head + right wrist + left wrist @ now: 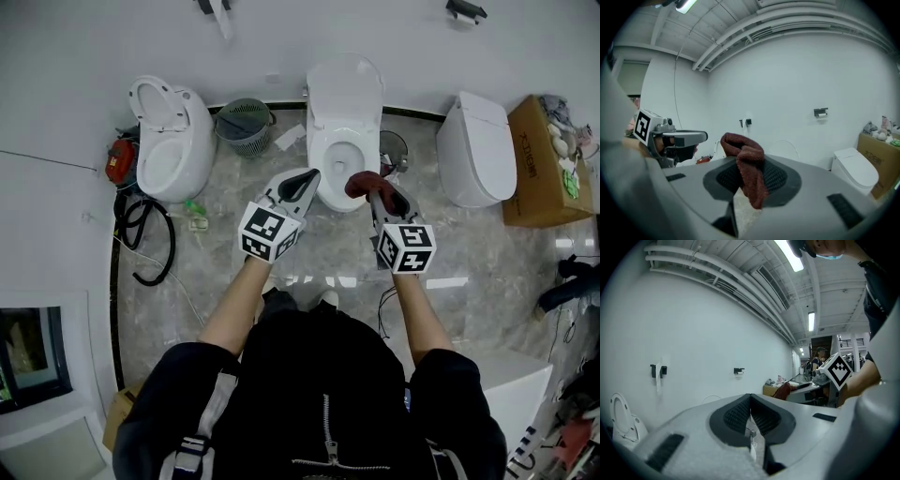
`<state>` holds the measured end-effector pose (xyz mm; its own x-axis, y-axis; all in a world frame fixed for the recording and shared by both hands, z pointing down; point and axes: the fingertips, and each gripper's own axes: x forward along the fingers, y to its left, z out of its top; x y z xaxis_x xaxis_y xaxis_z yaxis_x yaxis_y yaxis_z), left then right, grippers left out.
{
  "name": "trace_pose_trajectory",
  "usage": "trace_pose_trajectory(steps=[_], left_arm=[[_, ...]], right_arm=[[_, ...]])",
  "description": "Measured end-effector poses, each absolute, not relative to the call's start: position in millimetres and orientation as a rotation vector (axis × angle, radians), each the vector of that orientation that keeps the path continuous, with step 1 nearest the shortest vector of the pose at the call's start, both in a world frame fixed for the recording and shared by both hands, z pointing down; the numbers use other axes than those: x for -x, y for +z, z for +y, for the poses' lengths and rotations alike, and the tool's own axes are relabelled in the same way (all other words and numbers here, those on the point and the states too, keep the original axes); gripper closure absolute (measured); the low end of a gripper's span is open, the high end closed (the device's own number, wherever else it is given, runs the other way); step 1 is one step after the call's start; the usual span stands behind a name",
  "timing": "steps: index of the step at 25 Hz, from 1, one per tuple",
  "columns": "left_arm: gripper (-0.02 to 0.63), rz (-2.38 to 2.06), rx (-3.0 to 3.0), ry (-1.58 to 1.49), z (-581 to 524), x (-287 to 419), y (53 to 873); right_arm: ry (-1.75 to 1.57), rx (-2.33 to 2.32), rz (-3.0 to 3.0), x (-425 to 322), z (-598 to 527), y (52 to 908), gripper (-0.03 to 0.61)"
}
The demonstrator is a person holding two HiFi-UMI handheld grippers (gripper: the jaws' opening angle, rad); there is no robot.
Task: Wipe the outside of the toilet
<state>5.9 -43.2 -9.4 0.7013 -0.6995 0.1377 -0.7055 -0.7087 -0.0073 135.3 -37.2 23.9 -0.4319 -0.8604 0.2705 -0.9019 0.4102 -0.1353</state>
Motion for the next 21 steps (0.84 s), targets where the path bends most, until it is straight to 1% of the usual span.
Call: trace_pose_trajectory(steps=[21], left_arm=[[0.614, -1.237, -2.82, 0.183, -9.0, 1.0, -5.4]], right_arm=[[0.361, -1.581, -2.514, -144.0, -2.6, 22.5, 0.485]])
